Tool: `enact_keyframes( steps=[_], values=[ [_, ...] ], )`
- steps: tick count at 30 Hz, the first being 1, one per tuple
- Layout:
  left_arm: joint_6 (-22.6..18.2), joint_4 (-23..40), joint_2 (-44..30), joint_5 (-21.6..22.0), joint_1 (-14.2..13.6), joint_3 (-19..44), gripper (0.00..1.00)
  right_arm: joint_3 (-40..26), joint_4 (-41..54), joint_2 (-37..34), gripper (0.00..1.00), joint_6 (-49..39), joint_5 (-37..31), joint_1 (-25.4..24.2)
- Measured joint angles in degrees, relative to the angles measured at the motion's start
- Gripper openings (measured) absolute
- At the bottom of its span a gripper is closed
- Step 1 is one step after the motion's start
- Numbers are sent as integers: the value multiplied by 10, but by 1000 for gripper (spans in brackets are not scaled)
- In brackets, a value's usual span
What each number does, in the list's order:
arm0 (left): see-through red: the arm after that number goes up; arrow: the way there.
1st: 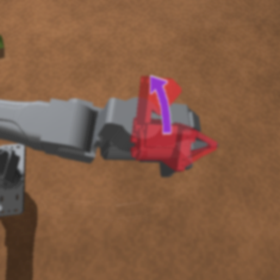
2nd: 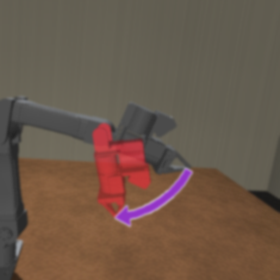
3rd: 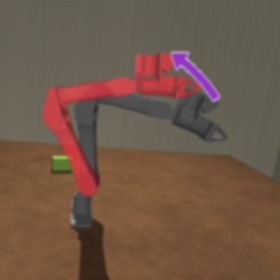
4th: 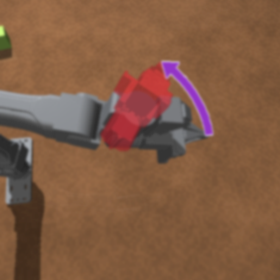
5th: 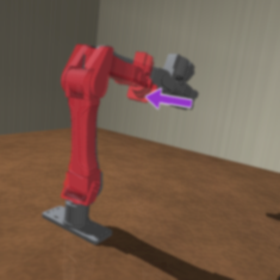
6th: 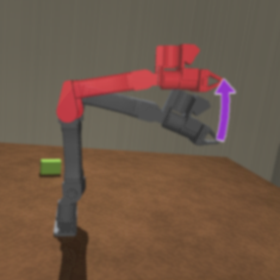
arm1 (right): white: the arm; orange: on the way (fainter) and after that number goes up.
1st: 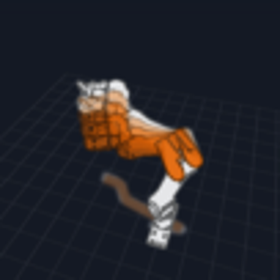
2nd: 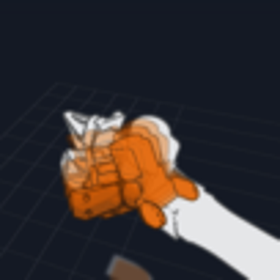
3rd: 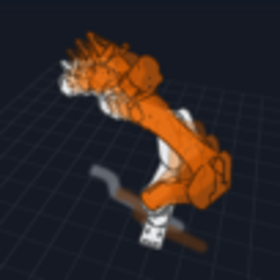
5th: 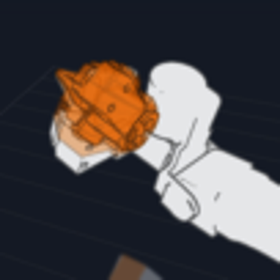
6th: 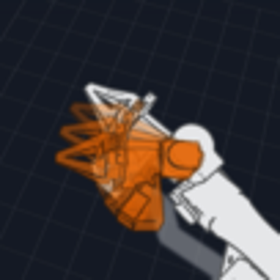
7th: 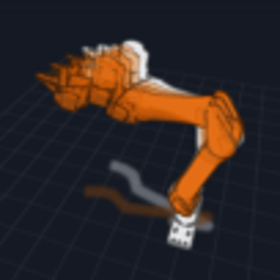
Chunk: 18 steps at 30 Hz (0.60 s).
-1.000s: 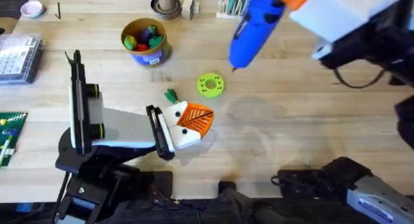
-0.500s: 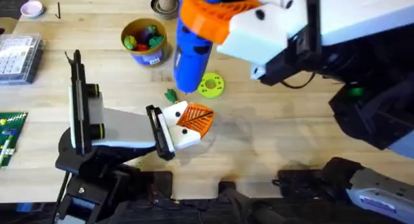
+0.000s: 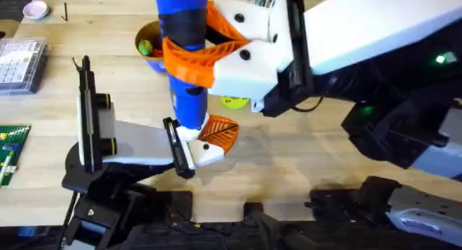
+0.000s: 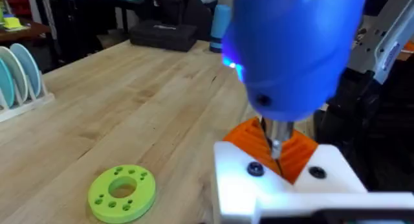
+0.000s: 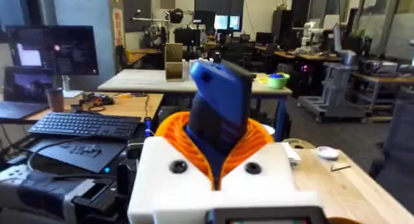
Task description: Pick up the gripper from the table and insert it into the empty holder that is missing its gripper. Then pick up a screw, insert it into the mounting hole, and use the screwdriver to tighten it. Finally, clean up the table by picking up the vegetable and placing it into the bucket.
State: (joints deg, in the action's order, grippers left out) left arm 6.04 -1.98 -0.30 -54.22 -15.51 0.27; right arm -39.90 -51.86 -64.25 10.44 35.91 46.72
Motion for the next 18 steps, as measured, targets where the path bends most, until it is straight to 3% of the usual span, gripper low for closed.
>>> enact_keyframes(
  steps=[18],
  values=[
    [0, 0, 0, 0, 0, 0, 5, 0, 19, 0, 19, -63, 0, 0]
  ],
)
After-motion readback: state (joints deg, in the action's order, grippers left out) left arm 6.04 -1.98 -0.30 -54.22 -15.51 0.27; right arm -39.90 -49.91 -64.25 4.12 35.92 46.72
